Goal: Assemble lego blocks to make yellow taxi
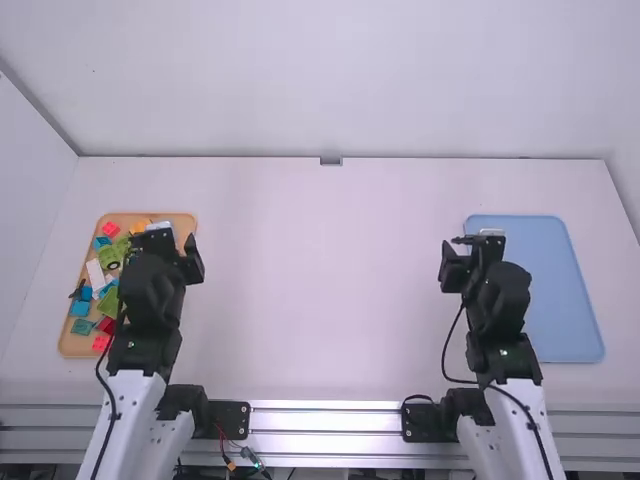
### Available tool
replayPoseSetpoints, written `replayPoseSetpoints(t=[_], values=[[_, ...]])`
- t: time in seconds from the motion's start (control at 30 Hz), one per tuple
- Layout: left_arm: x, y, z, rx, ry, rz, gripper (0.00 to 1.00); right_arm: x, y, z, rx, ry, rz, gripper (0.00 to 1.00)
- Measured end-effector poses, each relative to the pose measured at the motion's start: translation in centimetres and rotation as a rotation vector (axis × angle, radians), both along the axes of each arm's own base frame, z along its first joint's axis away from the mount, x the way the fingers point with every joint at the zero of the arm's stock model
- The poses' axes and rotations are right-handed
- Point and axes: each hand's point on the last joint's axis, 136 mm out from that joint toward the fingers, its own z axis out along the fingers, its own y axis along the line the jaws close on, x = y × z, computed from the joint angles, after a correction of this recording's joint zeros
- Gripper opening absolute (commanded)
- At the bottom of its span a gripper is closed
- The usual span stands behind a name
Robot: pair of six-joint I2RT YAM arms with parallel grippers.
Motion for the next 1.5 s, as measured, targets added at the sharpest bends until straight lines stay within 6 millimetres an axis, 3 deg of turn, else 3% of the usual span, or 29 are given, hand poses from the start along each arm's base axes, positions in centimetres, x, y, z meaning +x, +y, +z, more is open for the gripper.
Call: replayPoseSetpoints(t=[0.23, 0.47, 0.73, 0.83, 0.87, 1.1, 1.23, 1.33, 1.5], values=[[1.9, 3.5, 0.7, -0.058, 0.087, 0.14, 0.75, 2.4, 2.2, 1.5, -0.012, 0.01, 0.053, 0.76], [4.9, 7.7, -0.5, -0.153, 0.311, 0.246, 0.87, 4.8, 5.0, 2.4, -0.049, 0.021, 0.085, 0.87], [8.0, 12.9, -4.8, -0.298, 0.597, 0.369, 0.95, 6.4, 7.5, 2.3, -0.141, 0.037, 0.113, 0.95], [8.7, 15.2, -7.7, -0.354, 0.705, 0.429, 0.98, 6.9, 8.4, 2.4, -0.171, 0.039, 0.12, 0.97], [8.7, 15.3, -7.8, -0.356, 0.709, 0.432, 0.98, 6.9, 8.4, 2.4, -0.172, 0.039, 0.121, 0.97], [9.0, 16.9, -13.8, -0.44, 0.847, 0.45, 0.99, 7.2, 9.0, 2.2, -0.195, 0.045, 0.123, 0.99], [8.9, 16.7, -15.1, -0.453, 0.877, 0.447, 0.99, 7.2, 9.0, 2.2, -0.196, 0.046, 0.12, 0.99], [9.1, 16.8, -15.5, -0.455, 0.875, 0.449, 0.92, 7.1, 9.0, 2.1, -0.198, 0.052, 0.12, 0.99], [9.4, 16.7, -16.5, -0.465, 0.886, 0.443, 0.89, 7.1, 8.9, 2.0, -0.199, 0.054, 0.121, 0.99]])
